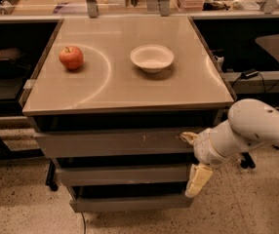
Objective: Close top drawer
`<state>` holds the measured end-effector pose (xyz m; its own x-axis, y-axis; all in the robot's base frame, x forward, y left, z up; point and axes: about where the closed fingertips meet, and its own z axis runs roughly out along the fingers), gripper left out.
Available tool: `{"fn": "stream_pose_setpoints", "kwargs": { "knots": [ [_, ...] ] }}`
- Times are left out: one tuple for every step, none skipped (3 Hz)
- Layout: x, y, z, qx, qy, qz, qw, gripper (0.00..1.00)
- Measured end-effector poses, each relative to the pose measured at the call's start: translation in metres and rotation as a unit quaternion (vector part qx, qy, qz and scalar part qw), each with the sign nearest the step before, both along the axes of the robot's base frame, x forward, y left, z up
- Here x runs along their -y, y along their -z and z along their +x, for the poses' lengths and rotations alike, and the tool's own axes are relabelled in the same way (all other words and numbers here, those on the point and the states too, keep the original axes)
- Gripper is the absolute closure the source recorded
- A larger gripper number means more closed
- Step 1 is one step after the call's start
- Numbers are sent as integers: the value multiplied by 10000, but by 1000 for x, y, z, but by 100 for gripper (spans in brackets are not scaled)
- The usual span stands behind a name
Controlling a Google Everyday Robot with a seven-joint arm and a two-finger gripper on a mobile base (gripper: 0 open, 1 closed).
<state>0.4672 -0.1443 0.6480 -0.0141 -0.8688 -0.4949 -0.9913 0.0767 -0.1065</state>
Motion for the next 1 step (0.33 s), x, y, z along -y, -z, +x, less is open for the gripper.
{"fn": "stream_pose_setpoints", "kwargs": {
  "knots": [
    [0,0,0,0,0,0,10000,0]
  ]
}}
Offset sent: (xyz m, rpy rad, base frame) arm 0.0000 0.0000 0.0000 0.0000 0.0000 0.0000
